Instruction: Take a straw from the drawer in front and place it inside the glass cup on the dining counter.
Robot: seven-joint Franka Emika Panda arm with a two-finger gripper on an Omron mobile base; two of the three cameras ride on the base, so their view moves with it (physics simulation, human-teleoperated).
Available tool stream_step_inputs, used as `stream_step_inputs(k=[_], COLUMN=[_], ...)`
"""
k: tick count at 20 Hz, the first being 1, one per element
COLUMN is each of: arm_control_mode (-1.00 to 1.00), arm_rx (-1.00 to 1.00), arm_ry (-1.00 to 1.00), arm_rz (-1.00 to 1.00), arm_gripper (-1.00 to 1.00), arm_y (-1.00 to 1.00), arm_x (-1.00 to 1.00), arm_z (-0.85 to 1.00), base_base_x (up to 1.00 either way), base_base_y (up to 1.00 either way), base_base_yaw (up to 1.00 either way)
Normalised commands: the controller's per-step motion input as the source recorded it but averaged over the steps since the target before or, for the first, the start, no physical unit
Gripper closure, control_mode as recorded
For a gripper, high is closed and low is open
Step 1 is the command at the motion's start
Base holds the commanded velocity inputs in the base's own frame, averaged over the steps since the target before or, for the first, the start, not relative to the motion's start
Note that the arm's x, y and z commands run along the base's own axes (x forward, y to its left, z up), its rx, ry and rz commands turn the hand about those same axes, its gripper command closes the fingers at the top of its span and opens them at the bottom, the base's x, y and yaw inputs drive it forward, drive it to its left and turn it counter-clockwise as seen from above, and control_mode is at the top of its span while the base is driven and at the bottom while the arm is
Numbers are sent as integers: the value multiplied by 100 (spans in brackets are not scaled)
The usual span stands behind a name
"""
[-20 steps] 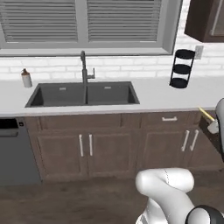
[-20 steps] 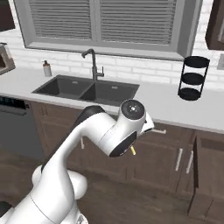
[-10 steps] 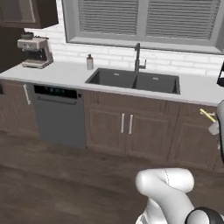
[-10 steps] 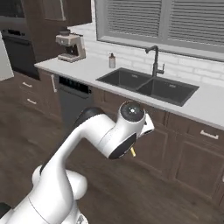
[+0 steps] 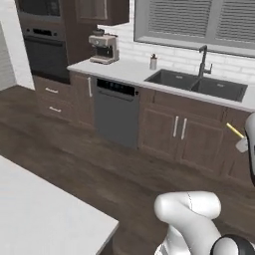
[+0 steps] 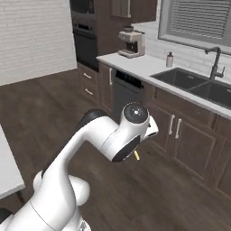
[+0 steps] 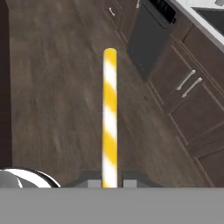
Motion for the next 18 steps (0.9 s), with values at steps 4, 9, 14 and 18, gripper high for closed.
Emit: stream_step_inputs(k=[4, 9, 14, 18], arm_control_mode=[100, 100, 100, 100], arm_rx=[0, 0, 0, 0], arm_ry=[0, 0, 0, 0], arm_rz=[0, 0, 0, 0], arm_gripper=[100, 100, 100, 100], arm_y=[0, 0, 0, 0], arm_x=[0, 0, 0, 0], arm_z=[0, 0, 0, 0], base_base_x=[-88, -87, -72, -46], base_base_y=[-19, -12, 44, 89], base_base_yaw=[47, 41, 31, 21])
